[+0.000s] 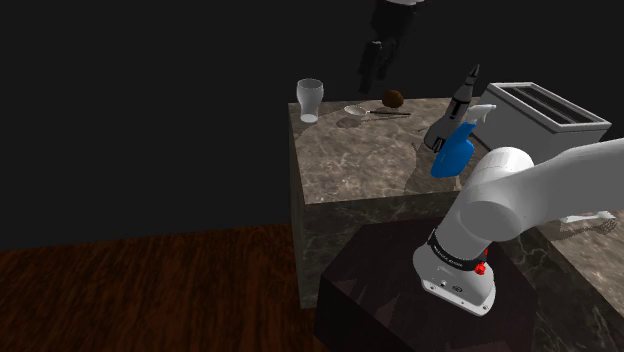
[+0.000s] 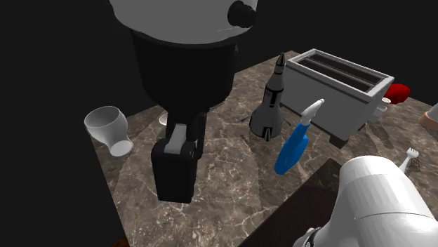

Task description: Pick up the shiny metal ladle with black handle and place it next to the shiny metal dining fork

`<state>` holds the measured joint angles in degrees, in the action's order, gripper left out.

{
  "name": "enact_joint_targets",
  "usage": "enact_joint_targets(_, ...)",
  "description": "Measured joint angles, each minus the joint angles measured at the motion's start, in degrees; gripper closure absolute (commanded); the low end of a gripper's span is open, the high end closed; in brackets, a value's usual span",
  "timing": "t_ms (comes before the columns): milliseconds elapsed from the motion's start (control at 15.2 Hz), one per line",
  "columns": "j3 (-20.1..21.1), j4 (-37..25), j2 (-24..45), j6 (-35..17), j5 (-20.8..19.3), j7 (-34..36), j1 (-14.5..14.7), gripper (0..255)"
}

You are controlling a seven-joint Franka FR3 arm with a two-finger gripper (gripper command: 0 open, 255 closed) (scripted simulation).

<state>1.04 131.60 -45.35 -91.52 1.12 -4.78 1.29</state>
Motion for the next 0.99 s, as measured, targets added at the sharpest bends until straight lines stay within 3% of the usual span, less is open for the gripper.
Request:
enact_joint_targets(264,-2.39,1.82,-0.12,-1.25,-1.89,-4.00,-0.15,0)
enact_joint_targets(990,-15.86,8.09,5.12,-11.74,-12.29,-25.23,-1.47,0)
